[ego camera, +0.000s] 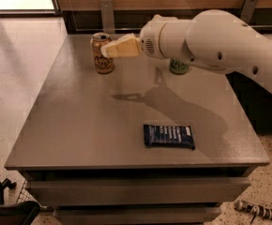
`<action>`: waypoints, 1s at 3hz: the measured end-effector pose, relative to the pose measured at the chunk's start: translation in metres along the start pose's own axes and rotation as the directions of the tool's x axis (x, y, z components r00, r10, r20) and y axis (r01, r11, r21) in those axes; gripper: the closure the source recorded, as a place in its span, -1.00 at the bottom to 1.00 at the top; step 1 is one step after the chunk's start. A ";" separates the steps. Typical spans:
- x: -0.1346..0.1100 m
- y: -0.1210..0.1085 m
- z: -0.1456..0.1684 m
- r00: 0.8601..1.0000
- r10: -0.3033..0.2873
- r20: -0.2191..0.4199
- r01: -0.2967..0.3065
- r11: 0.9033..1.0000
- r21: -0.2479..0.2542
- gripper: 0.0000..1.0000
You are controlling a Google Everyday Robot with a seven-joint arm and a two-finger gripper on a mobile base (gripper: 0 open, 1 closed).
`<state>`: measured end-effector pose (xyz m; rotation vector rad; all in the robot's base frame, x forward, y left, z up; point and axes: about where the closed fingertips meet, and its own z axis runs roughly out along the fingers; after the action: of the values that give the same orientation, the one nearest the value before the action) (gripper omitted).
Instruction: Knock orange can over
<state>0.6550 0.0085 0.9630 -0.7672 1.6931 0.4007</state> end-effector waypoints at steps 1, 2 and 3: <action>0.005 -0.001 0.040 0.998 0.030 0.049 -0.029 1.000 -0.003 -1.00; 0.013 0.009 0.076 0.995 0.063 0.083 -0.060 0.998 -0.036 -1.00; 0.021 0.018 0.102 0.989 0.097 0.115 -0.089 0.993 -0.072 -1.00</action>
Offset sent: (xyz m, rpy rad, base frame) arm 0.0711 0.0804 -0.0583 0.1685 -0.0063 0.0563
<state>0.7149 0.0800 0.9133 -0.7009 1.6144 0.5597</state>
